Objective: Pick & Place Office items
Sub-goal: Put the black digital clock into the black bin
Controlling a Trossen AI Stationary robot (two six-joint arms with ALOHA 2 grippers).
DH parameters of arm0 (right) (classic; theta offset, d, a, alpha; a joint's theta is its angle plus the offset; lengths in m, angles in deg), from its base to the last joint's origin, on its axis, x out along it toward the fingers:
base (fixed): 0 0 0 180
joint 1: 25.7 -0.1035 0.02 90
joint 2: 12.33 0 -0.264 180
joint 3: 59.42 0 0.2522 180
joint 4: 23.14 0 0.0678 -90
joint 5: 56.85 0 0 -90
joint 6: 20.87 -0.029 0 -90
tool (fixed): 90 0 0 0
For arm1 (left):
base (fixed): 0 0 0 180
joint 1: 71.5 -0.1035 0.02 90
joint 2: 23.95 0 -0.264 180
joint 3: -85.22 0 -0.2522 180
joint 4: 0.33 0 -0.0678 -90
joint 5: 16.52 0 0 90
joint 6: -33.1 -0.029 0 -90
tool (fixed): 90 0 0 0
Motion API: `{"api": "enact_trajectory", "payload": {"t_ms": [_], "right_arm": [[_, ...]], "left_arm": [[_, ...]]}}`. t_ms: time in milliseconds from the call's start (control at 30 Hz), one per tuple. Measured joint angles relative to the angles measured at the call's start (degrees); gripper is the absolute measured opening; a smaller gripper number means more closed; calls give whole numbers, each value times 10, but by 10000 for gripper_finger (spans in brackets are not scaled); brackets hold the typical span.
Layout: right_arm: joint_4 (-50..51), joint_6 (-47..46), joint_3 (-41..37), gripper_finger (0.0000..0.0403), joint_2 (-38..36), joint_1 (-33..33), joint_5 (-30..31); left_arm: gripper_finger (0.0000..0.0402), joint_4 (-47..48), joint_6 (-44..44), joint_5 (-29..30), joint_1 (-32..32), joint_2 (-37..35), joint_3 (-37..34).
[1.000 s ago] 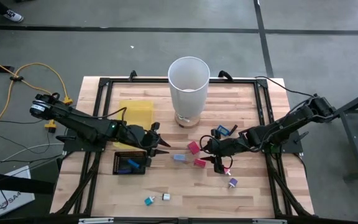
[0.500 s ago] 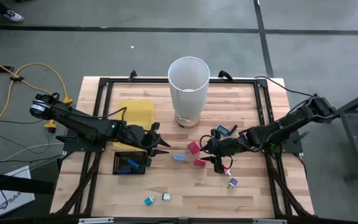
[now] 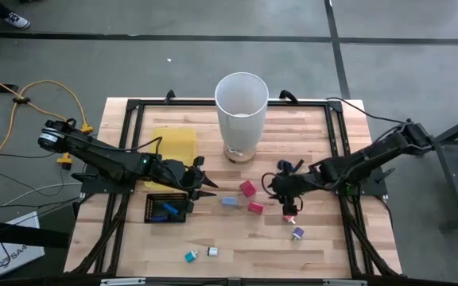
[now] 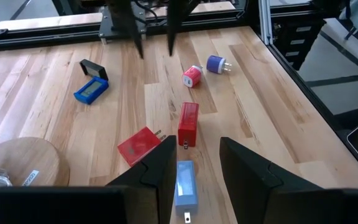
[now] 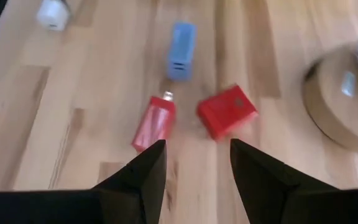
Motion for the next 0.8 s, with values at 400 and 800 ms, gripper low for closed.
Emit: {"api": "enact_trajectory", "payload": {"t_ms": [400, 800], "right_arm": [[126, -208, 0, 165, -53, 87, 4], [145, 124, 0, 165, -55, 140, -44]], "left_arm": [[118, -2, 0, 0, 0, 0, 0], [118, -3, 0, 0, 0, 0, 0]]}}
